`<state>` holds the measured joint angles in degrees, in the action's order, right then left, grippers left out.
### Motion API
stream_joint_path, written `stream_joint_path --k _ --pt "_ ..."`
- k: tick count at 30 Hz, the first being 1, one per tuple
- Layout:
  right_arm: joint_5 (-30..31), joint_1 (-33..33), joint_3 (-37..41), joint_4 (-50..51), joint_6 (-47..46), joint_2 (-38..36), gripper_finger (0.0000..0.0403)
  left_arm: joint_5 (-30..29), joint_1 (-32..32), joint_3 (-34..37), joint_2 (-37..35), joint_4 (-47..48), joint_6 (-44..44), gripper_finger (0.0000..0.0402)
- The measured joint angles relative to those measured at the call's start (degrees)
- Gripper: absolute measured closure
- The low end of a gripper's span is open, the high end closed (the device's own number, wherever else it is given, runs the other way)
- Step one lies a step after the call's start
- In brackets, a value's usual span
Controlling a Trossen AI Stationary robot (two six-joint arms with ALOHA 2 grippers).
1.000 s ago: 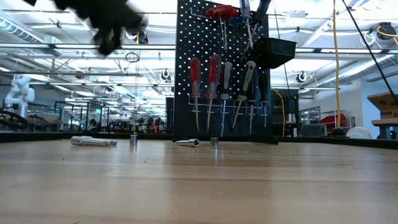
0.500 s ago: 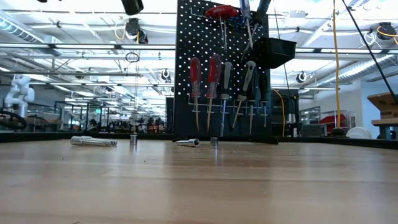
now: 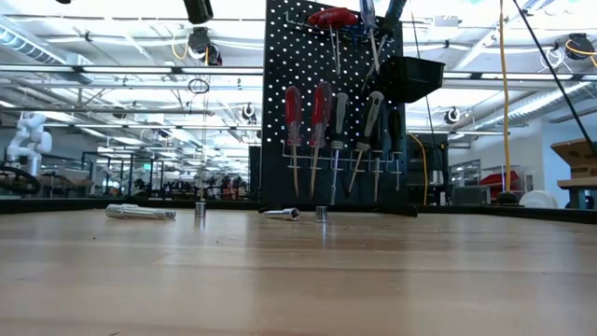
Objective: Hang tools onto peg board
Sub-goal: Put the silver socket into the black bin on the pegboard
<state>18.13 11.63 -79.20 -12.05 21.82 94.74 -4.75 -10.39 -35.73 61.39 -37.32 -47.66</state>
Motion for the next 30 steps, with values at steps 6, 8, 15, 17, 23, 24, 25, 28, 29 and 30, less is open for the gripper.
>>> stream_joint_path --k 6,8,15,17,23,24,25,28,29,30 --pt "0.0 -0.71 0.0 -0.16 -0.11 -0.02 0.0147 0.04 0.0 0.0 0.0 0.13 0.01 0.0353" --pt "0.02 -0.86 0.0 -0.24 -0.11 -0.02 0.0151 0.07 0.0 0.0 0.0 0.13 0.02 0.0353" --pt "-0.33 -1.57 0.0 -0.24 -0.11 0.22 0.0192 0.09 0.03 0.0 0.0 0.14 0.02 0.0353" --pt "-0.46 -1.67 0.0 -0.26 -0.11 0.42 0.0207 0.13 0.0 0.0 0.0 0.37 0.04 0.0353" --pt "-0.77 -1.7 0.0 -1.27 -0.08 1.31 0.0274 0.62 0.04 0.0 0.0 0.57 -0.41 0.0334" --pt "-0.99 -1.7 0.0 -1.42 0.17 1.4 0.0293 0.59 0.04 0.0 0.0 0.62 -1.39 0.0322" --pt "-0.98 -1.67 0.0 -1.53 0.51 1.42 0.0314 0.58 0.14 0.0 0.08 0.63 -2.26 0.0309" --pt "-0.32 -1.42 0.0 -1.54 1.24 1.42 0.0362 0.75 0.53 0.0 0.31 0.61 -4.07 0.0271" --pt "-0.06 -1.36 0.02 -1.53 1.32 1.42 0.0362 1.13 0.74 0.0 0.31 0.78 -4.17 0.026" --pt "0.2 -1.34 0.04 -1.47 1.21 1.38 0.0362 1.48 0.98 -0.02 0.31 1.15 -4.16 0.0251"
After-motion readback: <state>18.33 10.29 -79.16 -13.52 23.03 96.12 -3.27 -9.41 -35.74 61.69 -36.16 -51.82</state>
